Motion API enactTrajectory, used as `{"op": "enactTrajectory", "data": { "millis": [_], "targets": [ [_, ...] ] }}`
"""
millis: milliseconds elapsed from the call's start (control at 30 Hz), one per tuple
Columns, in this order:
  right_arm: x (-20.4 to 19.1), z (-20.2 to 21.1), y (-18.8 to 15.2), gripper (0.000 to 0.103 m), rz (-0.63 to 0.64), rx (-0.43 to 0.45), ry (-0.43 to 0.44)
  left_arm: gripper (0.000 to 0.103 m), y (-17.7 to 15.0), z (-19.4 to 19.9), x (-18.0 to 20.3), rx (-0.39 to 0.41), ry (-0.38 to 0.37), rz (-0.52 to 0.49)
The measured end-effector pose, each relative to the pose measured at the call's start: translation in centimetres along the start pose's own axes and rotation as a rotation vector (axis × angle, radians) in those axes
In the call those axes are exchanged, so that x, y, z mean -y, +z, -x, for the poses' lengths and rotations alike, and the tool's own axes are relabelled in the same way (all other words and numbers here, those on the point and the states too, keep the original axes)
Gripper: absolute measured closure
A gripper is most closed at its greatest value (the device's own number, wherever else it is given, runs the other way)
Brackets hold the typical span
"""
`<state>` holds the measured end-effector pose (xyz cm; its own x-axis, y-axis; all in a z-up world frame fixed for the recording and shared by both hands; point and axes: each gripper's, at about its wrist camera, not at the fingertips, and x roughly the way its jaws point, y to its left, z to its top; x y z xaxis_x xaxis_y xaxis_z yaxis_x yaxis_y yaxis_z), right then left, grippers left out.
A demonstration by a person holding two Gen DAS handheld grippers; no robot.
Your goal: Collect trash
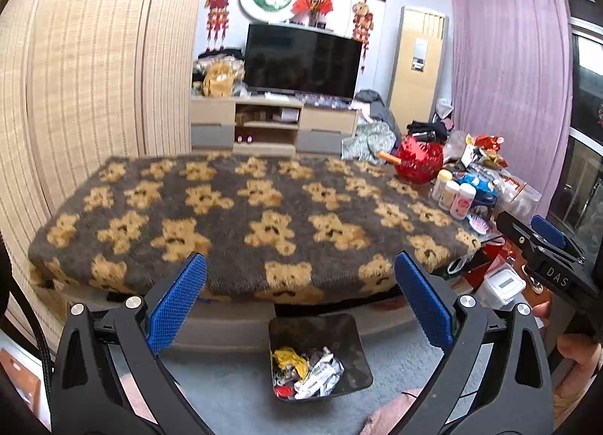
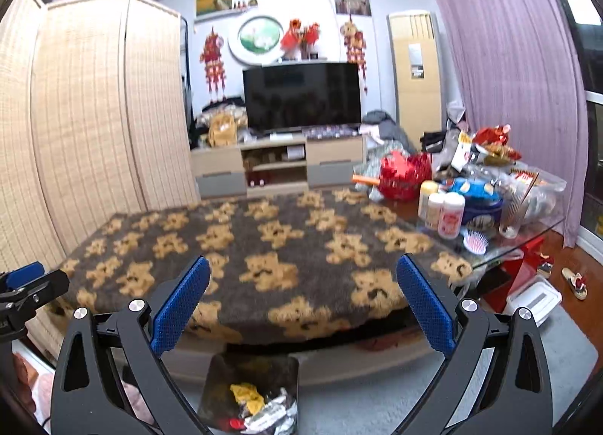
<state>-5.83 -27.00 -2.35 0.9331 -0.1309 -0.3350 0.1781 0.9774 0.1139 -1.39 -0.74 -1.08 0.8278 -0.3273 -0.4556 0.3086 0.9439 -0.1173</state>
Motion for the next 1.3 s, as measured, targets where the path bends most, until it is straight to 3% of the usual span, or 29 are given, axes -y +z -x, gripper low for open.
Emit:
{"op": "enactTrajectory", "data": {
  "millis": [267, 433, 1300],
  "targets": [
    [0.4, 2.6, 1.3, 0.003, -0.023, 0.092, -0.013, 0.008, 1.9, 3.5, 1.5, 0.138, 0.040, -0.049],
    [0.5, 3.3, 1.8, 0.003, -0.027, 0.115, -0.015, 0.008, 2.5, 4.5, 2.1, 0.185, 0.054, -0.067],
    [-0.2, 3.1, 1.2, 0.003, -0.007, 0.101, -0.029, 0.008, 1.8, 3.8, 2.2, 0.175, 0.042, -0.068]
  ]
}}
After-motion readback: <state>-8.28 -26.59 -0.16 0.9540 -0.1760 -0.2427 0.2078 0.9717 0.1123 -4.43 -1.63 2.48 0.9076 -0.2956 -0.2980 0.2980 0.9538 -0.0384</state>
